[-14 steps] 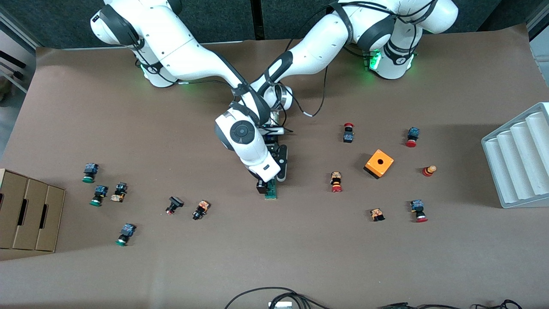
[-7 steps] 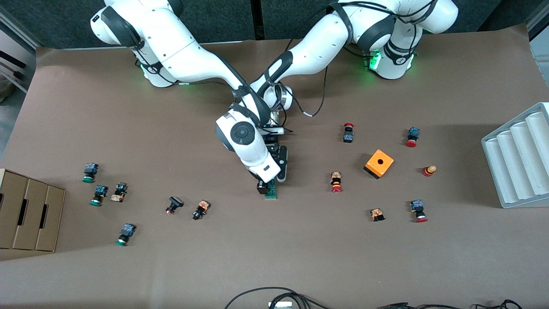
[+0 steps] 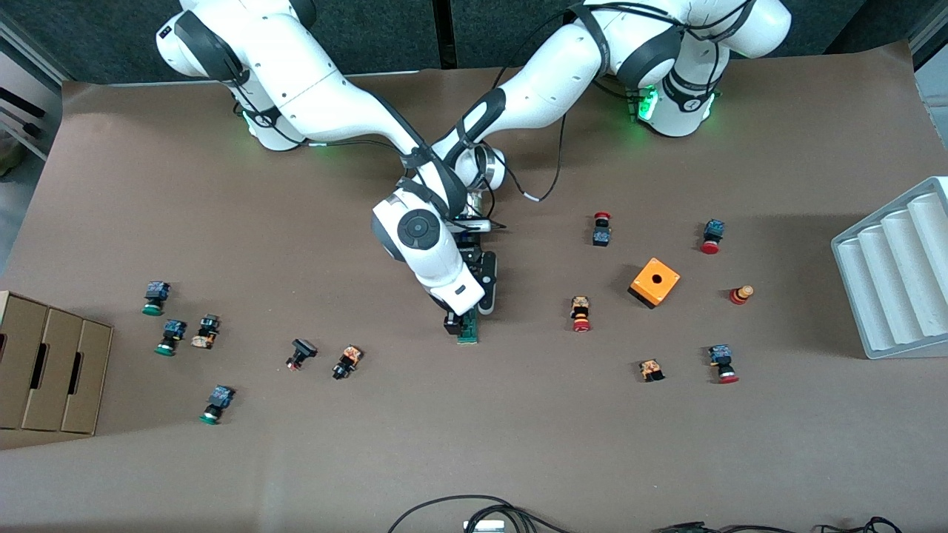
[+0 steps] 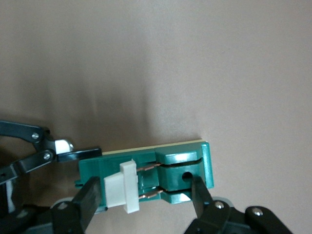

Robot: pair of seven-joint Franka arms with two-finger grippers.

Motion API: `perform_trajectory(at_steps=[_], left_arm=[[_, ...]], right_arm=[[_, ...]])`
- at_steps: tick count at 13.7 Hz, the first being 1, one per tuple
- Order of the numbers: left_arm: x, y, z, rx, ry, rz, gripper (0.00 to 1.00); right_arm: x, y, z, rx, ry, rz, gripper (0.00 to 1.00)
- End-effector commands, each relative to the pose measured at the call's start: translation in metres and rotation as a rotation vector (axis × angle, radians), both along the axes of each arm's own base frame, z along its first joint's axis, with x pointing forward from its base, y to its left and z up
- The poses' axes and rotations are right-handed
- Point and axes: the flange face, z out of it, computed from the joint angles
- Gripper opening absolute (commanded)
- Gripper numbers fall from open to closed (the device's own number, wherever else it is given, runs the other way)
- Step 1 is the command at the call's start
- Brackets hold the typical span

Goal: Close load switch with both arms
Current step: 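Close the right gripper around the white lever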

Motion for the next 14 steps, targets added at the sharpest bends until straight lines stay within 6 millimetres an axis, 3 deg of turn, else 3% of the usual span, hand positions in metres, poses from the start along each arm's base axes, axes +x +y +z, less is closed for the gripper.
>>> perform_trajectory(at_steps=[1, 5, 14], left_arm=[[-0.0032, -0.0012, -0.0171, -0.005, 0.012, -0.013, 0.43], [-0.0024, -0.0007, -0.0171, -0.002, 0.011, -0.013, 0.43], [-0.0032, -0.0012, -0.0171, -0.005, 0.012, -0.013, 0.43]], right_arm=[[-0.002, 0.0018, -0.0002, -0.003, -0.021, 0.019, 0.83], [-0.0038, 0.006, 0.0018, -0.002, -0.026, 0.03, 0.74], [0.0029, -0.0004, 0.0065, -0.018, -0.046, 0.056, 0.73]])
